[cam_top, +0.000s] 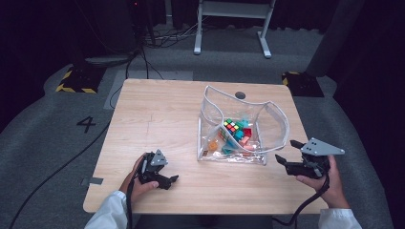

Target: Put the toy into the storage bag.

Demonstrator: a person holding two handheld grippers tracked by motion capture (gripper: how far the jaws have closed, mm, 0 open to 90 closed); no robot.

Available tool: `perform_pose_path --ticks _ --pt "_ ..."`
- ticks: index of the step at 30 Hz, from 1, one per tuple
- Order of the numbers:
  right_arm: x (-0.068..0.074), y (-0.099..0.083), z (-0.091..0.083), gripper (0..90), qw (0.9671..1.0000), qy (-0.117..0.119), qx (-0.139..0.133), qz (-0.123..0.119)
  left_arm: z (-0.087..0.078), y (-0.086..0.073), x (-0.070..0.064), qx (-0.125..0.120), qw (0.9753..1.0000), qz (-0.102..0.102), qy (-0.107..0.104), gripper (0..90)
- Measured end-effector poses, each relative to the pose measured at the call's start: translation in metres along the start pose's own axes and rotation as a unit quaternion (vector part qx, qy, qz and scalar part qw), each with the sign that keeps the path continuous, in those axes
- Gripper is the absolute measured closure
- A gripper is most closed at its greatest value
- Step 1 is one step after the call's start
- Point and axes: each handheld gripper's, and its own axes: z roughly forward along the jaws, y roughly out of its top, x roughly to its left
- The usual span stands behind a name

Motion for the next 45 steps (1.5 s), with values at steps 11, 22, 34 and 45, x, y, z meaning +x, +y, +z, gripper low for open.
perform_pose_path --ticks 11,22,34,45 --pt "-0.007 -0.029 0.018 23.8 0.999 0.004 0.042 0.017 0.0 0.0 0.0 0.0 1.0 0.0 0.0 9.6" --pt "-0.007 -0.056 0.033 22.3 0.9966 -0.002 0.079 0.022 0.0 0.0 0.0 -0.002 1.0 0.0 0.0 9.6" --pt "-0.003 -0.096 0.034 21.1 0.9937 0.019 0.103 0.04 0.0 0.0 0.0 -0.002 1.0 0.0 0.0 9.7" --pt "-0.01 -0.128 0.024 21.0 0.9918 0.023 0.08 0.096 0.0 0.0 0.0 0.001 1.0 -0.002 -0.001 9.6"
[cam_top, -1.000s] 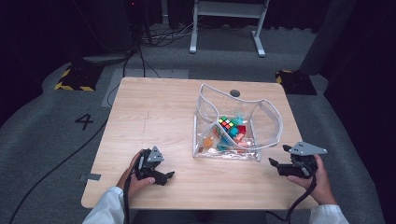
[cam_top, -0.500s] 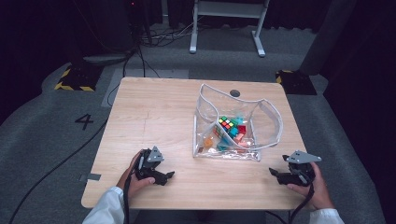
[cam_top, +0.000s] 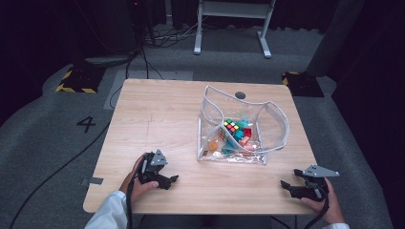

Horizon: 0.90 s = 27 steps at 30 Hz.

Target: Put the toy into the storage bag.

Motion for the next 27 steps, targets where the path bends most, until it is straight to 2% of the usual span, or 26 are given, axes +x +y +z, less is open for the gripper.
perform_pose_path --ticks 3,19,27 --pt "-0.0012 -0.0018 -0.0004 20.5 0.9999 -0.012 -0.004 0.006 0.0 0.0 0.0 0.0 1.0 0.0 0.0 9.6" --pt "-0.0009 -0.0017 0.0001 20.1 0.9999 -0.015 -0.003 0.008 0.0002 -0.0001 -0.0002 -0.001 1.0 0.002 -0.002 9.6" --pt "-0.0011 -0.0015 0.0 20.1 0.9998 -0.018 -0.004 0.012 -0.0009 -0.0002 -0.0002 0.001 1.0 0.006 0.007 9.7"
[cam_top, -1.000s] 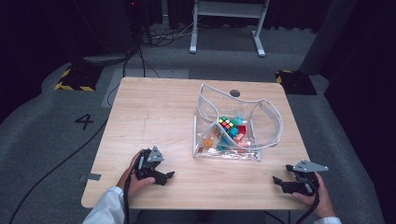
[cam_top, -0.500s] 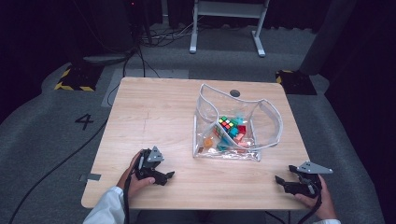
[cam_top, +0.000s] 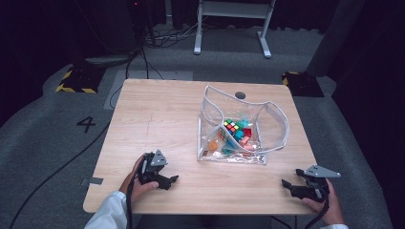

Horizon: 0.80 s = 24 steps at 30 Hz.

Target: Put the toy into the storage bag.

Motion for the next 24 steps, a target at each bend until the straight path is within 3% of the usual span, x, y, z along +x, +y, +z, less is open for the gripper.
perform_pose_path --ticks 24 --pt "-0.0008 0.0003 0.0005 20.1 1.0 -0.002 -0.001 0.003 0.0009 0.0003 0.0002 -0.001 1.0 -0.001 -0.005 9.3"
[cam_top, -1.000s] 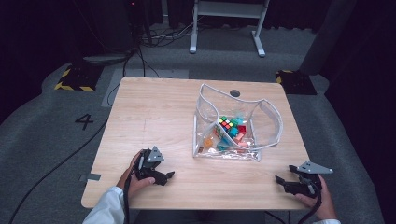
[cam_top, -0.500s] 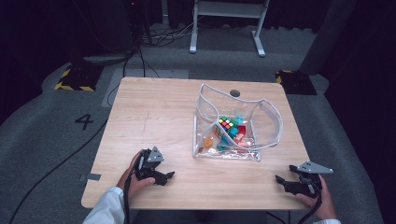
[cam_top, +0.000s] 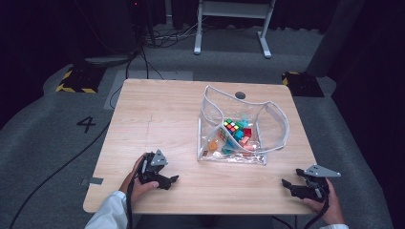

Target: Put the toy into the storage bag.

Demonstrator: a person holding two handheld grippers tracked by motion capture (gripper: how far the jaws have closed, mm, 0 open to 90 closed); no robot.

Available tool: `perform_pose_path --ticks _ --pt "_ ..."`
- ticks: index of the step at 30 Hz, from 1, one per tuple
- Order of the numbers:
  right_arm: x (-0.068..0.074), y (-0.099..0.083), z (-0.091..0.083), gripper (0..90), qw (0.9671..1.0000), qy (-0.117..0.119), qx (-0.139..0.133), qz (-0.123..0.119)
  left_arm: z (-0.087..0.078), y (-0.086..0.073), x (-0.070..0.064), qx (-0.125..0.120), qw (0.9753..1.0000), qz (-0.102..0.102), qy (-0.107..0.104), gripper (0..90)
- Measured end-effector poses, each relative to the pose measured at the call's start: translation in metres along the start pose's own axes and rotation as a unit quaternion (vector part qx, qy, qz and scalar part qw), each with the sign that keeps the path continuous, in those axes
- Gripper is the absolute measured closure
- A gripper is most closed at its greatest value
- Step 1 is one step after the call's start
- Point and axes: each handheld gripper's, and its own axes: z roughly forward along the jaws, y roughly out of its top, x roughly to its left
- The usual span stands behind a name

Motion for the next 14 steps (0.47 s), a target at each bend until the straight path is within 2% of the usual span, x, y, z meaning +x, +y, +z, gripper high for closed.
perform_pose_path --ticks 14 --pt "0.0 0.0 0.0 20.0 1.0 0.0 0.0 0.0 0.0006 0.0002 -0.0004 0.001 1.0 -0.006 0.002 8.4"
